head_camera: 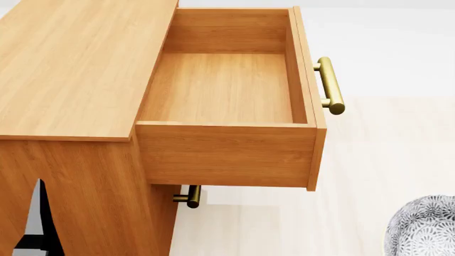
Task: Put the bowl on top of the cabinet.
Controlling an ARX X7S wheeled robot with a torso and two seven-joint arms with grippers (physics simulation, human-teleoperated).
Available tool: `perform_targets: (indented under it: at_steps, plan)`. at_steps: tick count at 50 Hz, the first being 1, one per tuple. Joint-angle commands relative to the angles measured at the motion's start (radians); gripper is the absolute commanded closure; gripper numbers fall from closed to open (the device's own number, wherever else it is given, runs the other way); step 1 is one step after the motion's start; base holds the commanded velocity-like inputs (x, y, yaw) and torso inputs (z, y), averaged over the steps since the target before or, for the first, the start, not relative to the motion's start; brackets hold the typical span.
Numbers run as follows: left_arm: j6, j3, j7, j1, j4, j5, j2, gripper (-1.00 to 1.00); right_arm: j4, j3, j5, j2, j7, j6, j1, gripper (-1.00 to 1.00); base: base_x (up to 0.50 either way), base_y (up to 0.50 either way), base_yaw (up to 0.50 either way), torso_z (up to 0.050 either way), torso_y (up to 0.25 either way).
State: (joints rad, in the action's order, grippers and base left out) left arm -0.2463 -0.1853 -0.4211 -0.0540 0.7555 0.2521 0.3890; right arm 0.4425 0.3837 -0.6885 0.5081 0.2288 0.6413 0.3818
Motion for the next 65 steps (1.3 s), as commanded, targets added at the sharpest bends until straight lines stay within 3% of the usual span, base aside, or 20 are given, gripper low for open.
perform_targets:
  at_steps: [1,14,25,45,65]
  plan:
    - [-0.01,-0.001,-0.005,0.001,0.019,0.008,0.004,-1.0,-0.056,0.015,-0.017,0.002,0.034,0.038,-0.033,1.0,0.0,0.0,0.0,0.0,0.0]
    - [-0.027,0.002,-0.015,-0.005,0.074,0.023,0.014,-1.0,-0.305,0.08,-0.12,0.055,0.138,0.198,-0.047,1.0,0.0,0.0,0.0,0.0,0.0]
    - [-0.032,0.005,-0.019,-0.005,0.088,0.034,0.021,-1.0,-0.436,0.076,-0.205,0.114,0.237,0.35,0.082,1.0,0.0,0.0,0.0,0.0,0.0]
    - [-0.034,0.01,-0.027,-0.005,0.098,0.05,0.03,-1.0,-0.457,0.098,-0.315,0.157,0.371,0.508,0.321,1.0,0.0,0.0,0.0,0.0,0.0]
    - [-0.034,0.009,-0.032,-0.001,0.104,0.06,0.038,-1.0,-0.332,0.057,-0.421,0.124,0.545,0.642,0.754,1.0,0.0,0.0,0.0,0.0,0.0]
